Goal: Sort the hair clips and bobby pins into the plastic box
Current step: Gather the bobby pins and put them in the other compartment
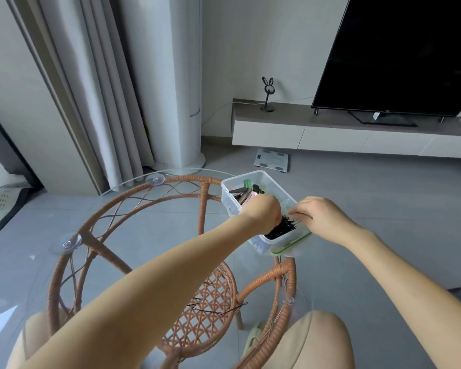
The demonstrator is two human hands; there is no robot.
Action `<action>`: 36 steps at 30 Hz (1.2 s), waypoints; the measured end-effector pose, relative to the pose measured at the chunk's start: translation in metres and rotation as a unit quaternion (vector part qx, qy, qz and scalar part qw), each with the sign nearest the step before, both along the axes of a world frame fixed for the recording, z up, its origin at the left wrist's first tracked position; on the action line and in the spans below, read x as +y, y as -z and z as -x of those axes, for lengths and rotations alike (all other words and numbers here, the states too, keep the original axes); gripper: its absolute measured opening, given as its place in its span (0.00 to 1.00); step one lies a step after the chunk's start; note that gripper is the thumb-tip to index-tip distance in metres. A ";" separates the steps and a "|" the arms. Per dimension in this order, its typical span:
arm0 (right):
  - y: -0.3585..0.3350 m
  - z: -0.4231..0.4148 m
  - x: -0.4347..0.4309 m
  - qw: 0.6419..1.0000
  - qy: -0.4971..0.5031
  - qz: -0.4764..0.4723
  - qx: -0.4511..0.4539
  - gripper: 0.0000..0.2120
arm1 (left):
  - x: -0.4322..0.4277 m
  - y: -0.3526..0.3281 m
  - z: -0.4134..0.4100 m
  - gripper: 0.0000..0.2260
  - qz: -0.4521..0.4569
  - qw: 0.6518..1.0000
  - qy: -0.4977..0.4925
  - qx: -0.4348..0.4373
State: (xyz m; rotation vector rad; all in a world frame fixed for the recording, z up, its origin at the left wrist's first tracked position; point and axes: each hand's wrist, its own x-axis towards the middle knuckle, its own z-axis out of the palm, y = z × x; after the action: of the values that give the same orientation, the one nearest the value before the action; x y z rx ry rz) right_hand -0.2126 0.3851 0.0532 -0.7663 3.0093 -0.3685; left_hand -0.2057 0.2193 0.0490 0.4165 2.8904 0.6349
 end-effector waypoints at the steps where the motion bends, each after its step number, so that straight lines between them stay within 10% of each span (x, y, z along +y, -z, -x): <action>1: 0.000 -0.003 0.003 1.000 0.002 0.016 0.001 0.09 | 0.002 0.002 0.000 0.10 0.004 1.000 0.007 -0.007; 12: 0.010 -0.076 -0.044 0.987 -0.053 0.149 0.000 0.11 | -0.077 -0.016 -0.057 0.10 -0.068 0.993 -0.086 0.050; 18: 0.046 -0.130 -0.090 0.987 -0.126 -0.044 -0.092 0.26 | -0.146 0.018 -0.136 0.15 0.071 0.991 -0.092 -0.061; 24: 0.057 -0.135 -0.098 0.988 -0.052 0.018 -0.143 0.08 | -0.155 0.060 -0.158 0.26 0.102 0.995 -0.016 -0.005; 36: 0.070 -0.163 -0.125 0.995 -0.027 0.083 -0.038 0.07 | -0.129 0.061 -0.148 0.07 0.140 0.990 0.013 0.012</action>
State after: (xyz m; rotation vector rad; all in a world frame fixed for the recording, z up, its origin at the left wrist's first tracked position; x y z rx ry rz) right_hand -0.0494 0.2601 -0.0170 -0.8224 2.9069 -0.6389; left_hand -0.0574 0.0902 -0.0124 0.4230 2.9301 0.2158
